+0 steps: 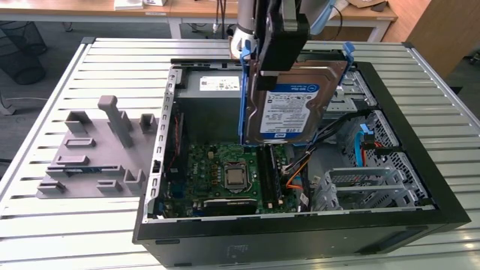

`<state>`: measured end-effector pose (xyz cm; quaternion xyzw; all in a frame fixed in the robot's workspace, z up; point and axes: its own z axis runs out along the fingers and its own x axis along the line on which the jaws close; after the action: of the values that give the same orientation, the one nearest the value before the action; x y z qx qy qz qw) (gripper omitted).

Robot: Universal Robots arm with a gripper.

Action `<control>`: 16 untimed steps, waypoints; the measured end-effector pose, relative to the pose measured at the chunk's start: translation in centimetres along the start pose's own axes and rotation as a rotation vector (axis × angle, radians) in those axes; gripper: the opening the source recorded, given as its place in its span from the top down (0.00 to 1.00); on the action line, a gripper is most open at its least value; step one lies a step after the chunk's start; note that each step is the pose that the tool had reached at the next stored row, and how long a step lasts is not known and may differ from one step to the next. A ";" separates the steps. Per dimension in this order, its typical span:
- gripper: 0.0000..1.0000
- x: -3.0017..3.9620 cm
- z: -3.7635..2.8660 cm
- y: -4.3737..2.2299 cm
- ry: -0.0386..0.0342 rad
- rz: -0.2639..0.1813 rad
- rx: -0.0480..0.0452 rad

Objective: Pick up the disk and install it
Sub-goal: 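Insert the disk into the insertion slot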

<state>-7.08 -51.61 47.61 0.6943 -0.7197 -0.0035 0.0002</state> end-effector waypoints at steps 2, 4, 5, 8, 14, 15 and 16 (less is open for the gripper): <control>0.64 0.00 0.00 -0.03 0.0000 0.000 0.0000; 0.64 0.00 0.00 -0.05 0.0001 0.000 0.0000; 0.64 0.00 0.00 -0.05 0.0000 0.000 0.0000; 0.64 0.00 0.00 -0.05 0.0001 0.000 0.0000; 0.64 0.03 0.00 -0.06 0.0000 0.000 0.0000; 0.64 0.11 0.00 -0.07 0.0000 0.000 0.0000; 0.64 0.24 -0.01 -0.08 0.0001 0.000 -0.0001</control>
<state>-7.01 -51.86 47.61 0.6943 -0.7196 -0.0035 0.0003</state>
